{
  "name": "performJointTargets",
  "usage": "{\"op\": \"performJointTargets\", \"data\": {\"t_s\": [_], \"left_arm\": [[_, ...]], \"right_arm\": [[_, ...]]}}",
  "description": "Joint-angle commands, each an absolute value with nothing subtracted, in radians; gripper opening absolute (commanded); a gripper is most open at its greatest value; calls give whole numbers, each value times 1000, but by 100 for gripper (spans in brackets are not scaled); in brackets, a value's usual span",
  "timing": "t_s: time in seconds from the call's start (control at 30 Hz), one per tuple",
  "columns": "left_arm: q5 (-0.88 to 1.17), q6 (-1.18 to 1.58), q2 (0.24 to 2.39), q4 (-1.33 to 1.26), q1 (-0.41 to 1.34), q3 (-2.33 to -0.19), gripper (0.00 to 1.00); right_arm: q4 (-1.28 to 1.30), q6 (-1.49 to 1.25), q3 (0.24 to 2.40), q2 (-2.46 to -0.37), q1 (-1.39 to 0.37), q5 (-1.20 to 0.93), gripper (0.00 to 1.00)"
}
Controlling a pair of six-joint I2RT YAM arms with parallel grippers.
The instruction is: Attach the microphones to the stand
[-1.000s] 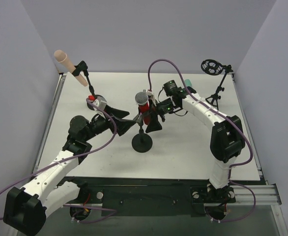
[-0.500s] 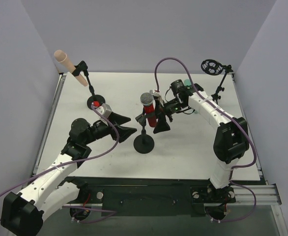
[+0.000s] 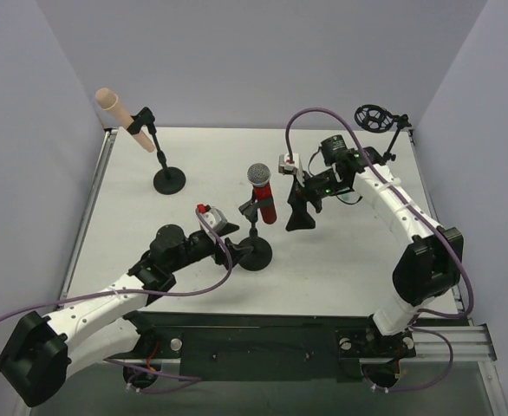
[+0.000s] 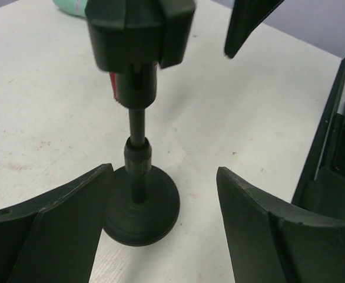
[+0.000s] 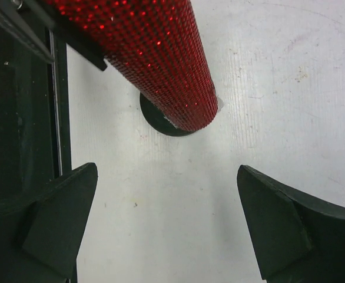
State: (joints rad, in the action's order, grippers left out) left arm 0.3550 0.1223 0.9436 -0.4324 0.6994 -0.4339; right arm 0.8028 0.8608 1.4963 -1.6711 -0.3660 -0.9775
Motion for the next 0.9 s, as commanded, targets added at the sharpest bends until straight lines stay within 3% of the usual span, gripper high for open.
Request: {"op": "performJointTargets", "data": {"t_s": [0.0,0.17,0.3,0.43,0.63,0.87], "left_arm": [[284,77,1005,-609,703,-411,82],[302,52,1112,-770,706,-364,82],[265,41,1163,-925,704,-328,82],[247,26,1193,-1006,707,-314,81],[203,5,1206,-1020,736,-324,78],[126,9,1192,-1002,762,-314,72]], "right_arm": [[839,835,1456,-1579,-348,-879,100],[827,824,1376,-1461,-347,-767,100],[801,560,1281,-1391,-345,-732,100],[801,748,1124,-1231,-296,-882,100],[508,608,898,-1083,-21,-1139,100],[527,667,880,-1077,95,-1200,100]]}}
